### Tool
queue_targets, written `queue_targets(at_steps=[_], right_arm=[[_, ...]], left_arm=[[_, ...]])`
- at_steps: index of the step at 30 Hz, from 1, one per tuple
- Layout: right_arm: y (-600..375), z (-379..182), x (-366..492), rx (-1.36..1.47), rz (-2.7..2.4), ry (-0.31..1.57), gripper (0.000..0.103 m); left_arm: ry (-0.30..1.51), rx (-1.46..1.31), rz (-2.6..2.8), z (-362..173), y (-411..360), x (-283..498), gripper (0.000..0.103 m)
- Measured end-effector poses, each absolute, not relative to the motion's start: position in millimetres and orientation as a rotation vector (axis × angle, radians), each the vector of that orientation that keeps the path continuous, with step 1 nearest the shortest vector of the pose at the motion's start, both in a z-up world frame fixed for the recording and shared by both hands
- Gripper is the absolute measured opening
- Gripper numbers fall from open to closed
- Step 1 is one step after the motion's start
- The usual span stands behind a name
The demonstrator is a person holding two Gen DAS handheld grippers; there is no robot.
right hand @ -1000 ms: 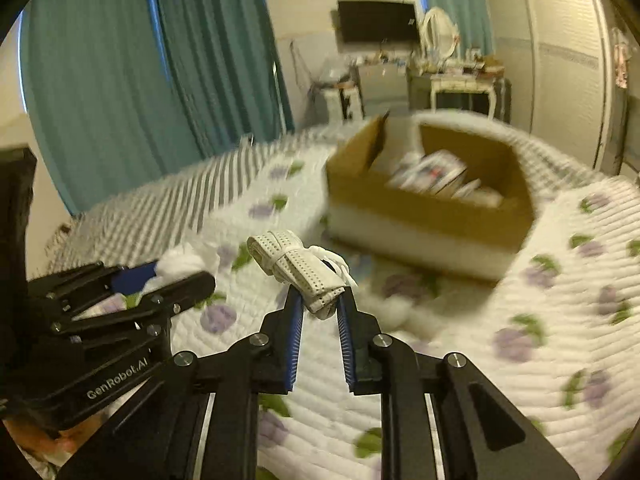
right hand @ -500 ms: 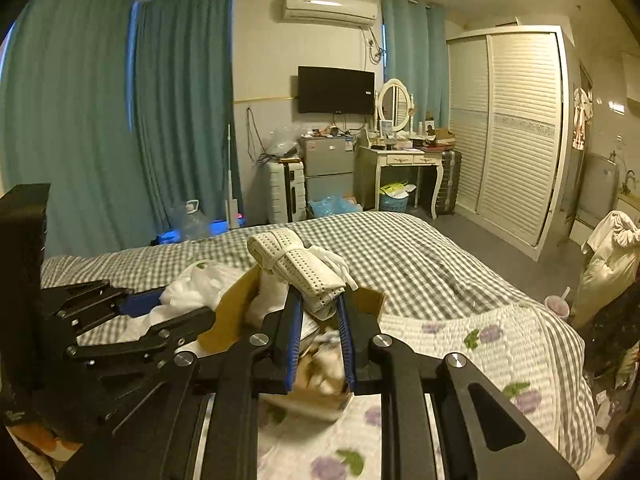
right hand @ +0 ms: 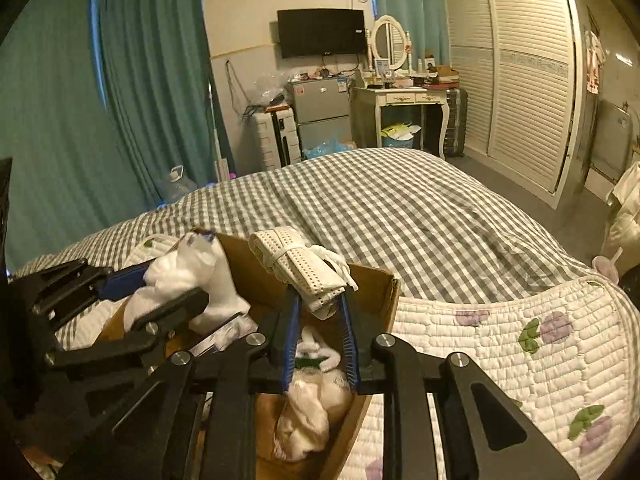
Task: Organize soft objects
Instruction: 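Carry both white items over the box and open both tools, then move both tools back from the box toward the last items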
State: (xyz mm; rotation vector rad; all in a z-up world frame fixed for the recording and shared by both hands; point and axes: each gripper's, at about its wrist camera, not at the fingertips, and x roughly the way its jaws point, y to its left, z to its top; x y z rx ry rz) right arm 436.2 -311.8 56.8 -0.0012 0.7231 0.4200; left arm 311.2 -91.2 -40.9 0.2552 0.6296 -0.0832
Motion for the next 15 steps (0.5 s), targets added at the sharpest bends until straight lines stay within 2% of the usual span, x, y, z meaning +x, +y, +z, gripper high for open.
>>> queue_targets(at_steps=[1,2,3,8,11,13,15], right_arm=[[-313,56,437,-0.003,0.420,0.721,0.033],[-314,57,437,-0.006,0.417,0.714,0.044],[-315,59,436,-0.012,0.409,0.707,0.050],[-325,90,413,-0.019,0.377,0.656,0.057],[-333,122,387,-0.032,0.363,0.614,0.060],[-337,145,366,-0.041,0.358,0.586,0.065],[-339,172,340,-0.051,0.355,0.564,0.075]], left_arm=[[0.615,0.258,-0.086,-41,-92,308,0.080],[0.602,0.254,-0.087,-40,-90,306,0.081],[0.600,0.246,-0.089,-37,-89,303,0.081],[0.577,0.222,-0.061,-5,-80,279,0.081],[0.524,0.203,-0.047,32,-71,246,0.081],[0.489,0.194,-0.039,56,-65,223,0.082],[0.454,0.185,-0.027,76,-58,200,0.091]])
